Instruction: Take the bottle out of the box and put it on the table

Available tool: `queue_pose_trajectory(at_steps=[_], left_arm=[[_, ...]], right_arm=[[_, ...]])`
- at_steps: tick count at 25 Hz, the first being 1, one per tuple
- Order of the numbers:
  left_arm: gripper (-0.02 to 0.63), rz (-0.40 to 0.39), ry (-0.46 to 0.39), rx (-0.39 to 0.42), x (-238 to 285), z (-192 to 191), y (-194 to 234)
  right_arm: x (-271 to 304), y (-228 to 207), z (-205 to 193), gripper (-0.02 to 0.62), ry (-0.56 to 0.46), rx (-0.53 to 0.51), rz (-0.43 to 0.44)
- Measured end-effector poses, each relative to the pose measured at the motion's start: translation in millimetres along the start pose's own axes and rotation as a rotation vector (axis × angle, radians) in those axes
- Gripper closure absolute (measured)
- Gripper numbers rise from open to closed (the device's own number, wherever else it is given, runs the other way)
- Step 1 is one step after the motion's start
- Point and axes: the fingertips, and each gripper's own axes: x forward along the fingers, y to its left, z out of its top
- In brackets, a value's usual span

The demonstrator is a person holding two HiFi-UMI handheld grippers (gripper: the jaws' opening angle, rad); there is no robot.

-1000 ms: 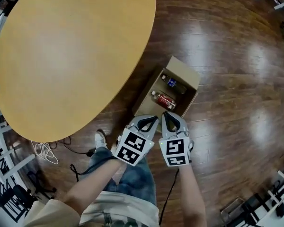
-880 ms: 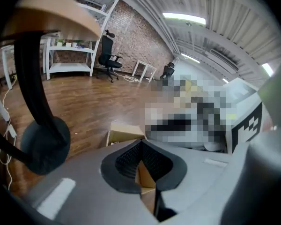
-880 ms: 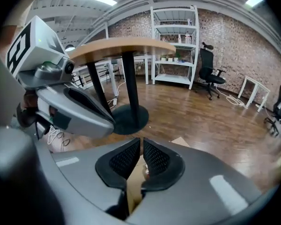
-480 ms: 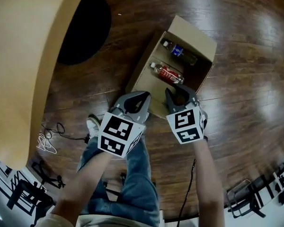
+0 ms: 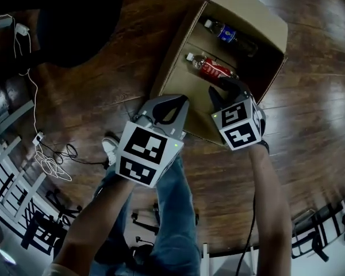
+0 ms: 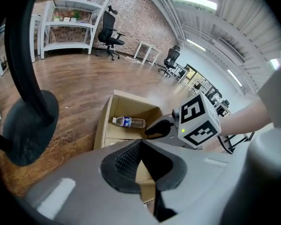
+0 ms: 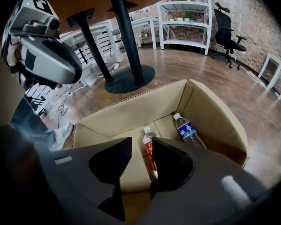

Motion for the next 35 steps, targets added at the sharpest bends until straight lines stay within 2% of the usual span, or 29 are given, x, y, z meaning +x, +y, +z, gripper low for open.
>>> queue_pose_trajectory(at_steps=[5, 10, 16, 21, 26, 29, 35], left_arm=[[0.606, -0.012, 0.006, 0.005, 29.6, -11.7, 0.6], [0.606, -0.042, 0.022, 0.022, 52.2, -20.6, 3.2], [0.606, -0.062, 0.041, 0.066, 67.8, -42.0, 15.2], [0.606, -0.057, 0.004, 0.066, 63.7, -37.3, 25.8], [0.606, -0.069, -0.028, 0.074, 61.5, -28.3, 23.5], [0.606, -0.072, -0.024, 0.07, 65.2, -31.9, 24.2], [0.606, -0.068, -0.027, 0.053, 69.4, -34.2, 27.6]], right_arm=[[43.4, -6.0, -28.8, 0.4, 0.054, -0.046, 0.008], [87.6, -15.4, -40.9, 0.335, 0.128, -0.12, 0.016], [146.5, -18.8, -59.4, 0.285, 0.223, -0.197, 0.043], [170.9, -26.5, -70.9, 0.276, 0.27, -0.228, 0.04], [189.3, -32.2, -76.6, 0.27, 0.327, -0.311, 0.043], [199.9, -38.6, -78.5, 0.27, 0.357, -0.351, 0.007], [215.9, -54.6, -81.6, 0.282, 0.407, -0.359, -0.079]])
